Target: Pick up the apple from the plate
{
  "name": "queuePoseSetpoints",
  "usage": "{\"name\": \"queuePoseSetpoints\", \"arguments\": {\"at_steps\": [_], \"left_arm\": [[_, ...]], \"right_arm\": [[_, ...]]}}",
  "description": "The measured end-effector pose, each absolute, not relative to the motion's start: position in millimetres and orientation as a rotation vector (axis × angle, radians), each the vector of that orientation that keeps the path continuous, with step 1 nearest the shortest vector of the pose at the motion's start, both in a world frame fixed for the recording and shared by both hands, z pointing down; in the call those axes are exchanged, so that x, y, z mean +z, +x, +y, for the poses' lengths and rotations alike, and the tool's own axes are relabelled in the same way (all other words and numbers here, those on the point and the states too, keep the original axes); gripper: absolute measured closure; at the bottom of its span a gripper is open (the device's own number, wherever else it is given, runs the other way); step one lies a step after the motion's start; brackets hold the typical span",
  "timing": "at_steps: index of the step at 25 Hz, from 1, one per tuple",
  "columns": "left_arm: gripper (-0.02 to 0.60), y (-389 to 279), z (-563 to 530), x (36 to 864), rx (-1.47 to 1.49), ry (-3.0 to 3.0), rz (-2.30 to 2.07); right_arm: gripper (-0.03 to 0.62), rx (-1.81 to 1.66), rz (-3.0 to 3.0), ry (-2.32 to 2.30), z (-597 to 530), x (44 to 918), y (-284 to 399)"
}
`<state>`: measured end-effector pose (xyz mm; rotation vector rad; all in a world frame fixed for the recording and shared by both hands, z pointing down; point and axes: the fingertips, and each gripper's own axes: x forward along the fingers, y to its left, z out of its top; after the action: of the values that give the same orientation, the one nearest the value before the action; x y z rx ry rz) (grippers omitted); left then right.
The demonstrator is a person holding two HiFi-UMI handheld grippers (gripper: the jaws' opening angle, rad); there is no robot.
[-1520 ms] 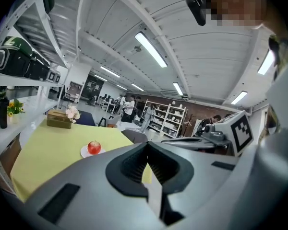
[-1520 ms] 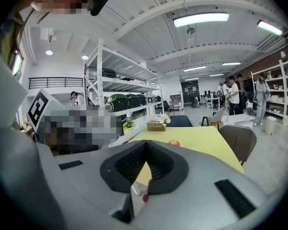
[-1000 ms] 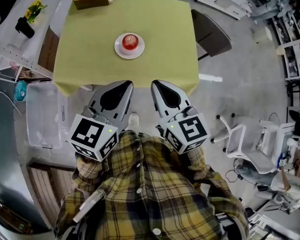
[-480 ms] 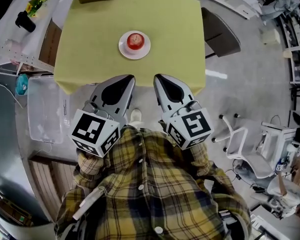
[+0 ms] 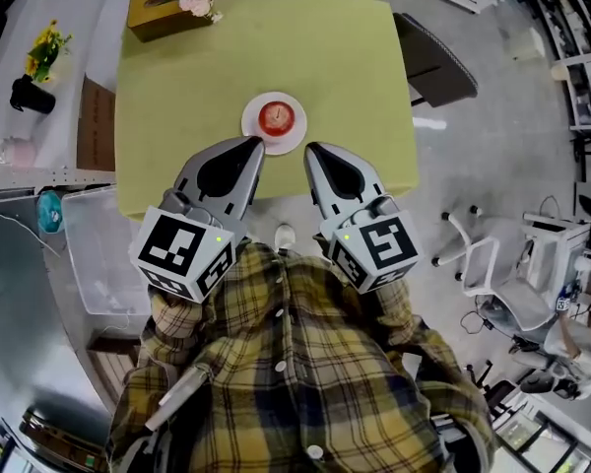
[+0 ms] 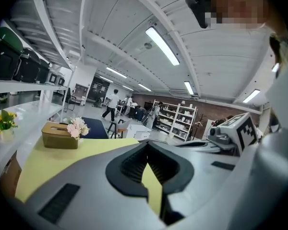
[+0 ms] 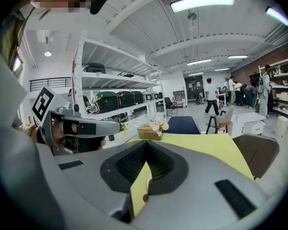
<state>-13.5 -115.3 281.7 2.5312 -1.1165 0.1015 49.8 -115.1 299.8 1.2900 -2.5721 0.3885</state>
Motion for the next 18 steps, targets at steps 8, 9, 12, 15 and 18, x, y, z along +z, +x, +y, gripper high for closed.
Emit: {"name": "queuePoseSetpoints", "arguments": {"at_steps": [8, 9, 12, 15, 18], "left_arm": [[0.574, -48.7, -168.6, 284.8, 0.133, 2.573, -1.035], [0.574, -51.5, -173.0, 285.9, 0.138, 2.578, -1.024], [0.574, -54.9, -183.3, 287.6, 0.156, 2.592, -0.986], [0.574, -54.7, -190.1, 287.5, 0.162, 2.598, -0.956], [0.574, -53.8, -195.5, 289.0, 0.165, 2.595, -0.944]], "right_arm": [[0.597, 0.429, -2.486, 1.451, -166.0, 299.6, 26.2], [0.597, 0.442, -2.47, 1.475, -170.6, 300.0, 24.3], [0.597, 0.433, -2.479, 1.487, -178.5, 302.8, 19.5], [0.597, 0.433, -2.47, 1.502, -184.9, 303.9, 19.0], [0.597, 0.444, -2.459, 1.507, -190.9, 305.4, 18.7]]}}
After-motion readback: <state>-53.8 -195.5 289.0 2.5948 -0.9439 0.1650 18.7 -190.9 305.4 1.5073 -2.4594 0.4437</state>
